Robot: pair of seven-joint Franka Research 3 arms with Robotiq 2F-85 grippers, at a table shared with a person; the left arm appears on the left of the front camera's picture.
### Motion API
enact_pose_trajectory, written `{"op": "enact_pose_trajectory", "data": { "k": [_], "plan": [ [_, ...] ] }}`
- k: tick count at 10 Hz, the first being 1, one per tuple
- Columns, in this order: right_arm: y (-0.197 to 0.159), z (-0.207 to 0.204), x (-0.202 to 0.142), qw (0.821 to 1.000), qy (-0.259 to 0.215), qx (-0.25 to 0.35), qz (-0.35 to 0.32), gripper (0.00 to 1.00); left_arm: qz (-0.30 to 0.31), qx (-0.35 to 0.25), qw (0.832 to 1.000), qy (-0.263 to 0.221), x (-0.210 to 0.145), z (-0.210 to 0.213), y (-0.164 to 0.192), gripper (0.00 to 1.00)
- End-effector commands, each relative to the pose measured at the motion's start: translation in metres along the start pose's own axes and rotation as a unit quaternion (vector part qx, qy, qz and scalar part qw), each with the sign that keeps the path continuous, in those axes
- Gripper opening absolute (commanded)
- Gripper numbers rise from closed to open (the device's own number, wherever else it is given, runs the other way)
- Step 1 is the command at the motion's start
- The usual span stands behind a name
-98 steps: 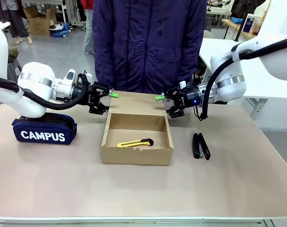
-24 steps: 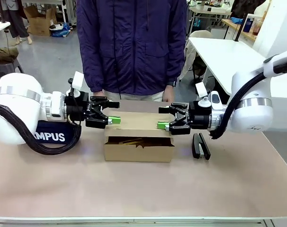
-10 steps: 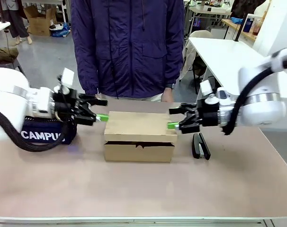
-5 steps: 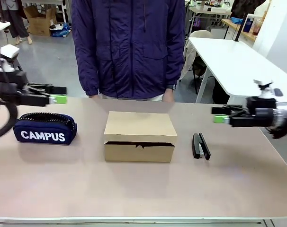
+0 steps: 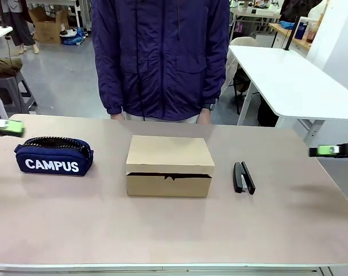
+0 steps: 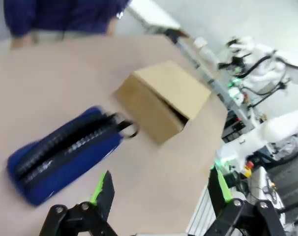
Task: Pack the item into the box.
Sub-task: Close the Mailer Box.
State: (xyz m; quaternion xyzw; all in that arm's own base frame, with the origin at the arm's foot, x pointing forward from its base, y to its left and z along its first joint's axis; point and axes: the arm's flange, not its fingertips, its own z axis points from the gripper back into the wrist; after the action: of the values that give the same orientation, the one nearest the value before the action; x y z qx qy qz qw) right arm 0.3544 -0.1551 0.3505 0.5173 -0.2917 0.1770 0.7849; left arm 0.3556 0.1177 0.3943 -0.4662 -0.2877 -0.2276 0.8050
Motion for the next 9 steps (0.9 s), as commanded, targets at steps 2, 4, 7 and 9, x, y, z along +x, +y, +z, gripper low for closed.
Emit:
{"op": "enact_pose_trajectory", "data": {
  "k": [2,4,7,9],
  "plan": [
    [-0.034,0.033,0.012,0.996,0.014,0.011,-0.086,1.00,0.052,0.037,0.997,-0.033,-0.006,0.049,0.043,1.00],
    [-0.018,0.017,0.000,0.999,0.007,-0.003,-0.032,1.00,0.018,0.022,1.000,0.002,-0.007,0.027,0.016,1.00],
    [-0.018,0.017,0.000,0.999,0.007,-0.003,-0.032,1.00,0.018,0.022,1.000,0.002,-0.007,0.027,0.016,1.00],
    [-0.018,0.017,0.000,0.999,0.007,-0.003,-0.032,1.00,0.018,0.022,1.000,0.002,-0.007,0.027,0.016,1.00]
  ]
}}
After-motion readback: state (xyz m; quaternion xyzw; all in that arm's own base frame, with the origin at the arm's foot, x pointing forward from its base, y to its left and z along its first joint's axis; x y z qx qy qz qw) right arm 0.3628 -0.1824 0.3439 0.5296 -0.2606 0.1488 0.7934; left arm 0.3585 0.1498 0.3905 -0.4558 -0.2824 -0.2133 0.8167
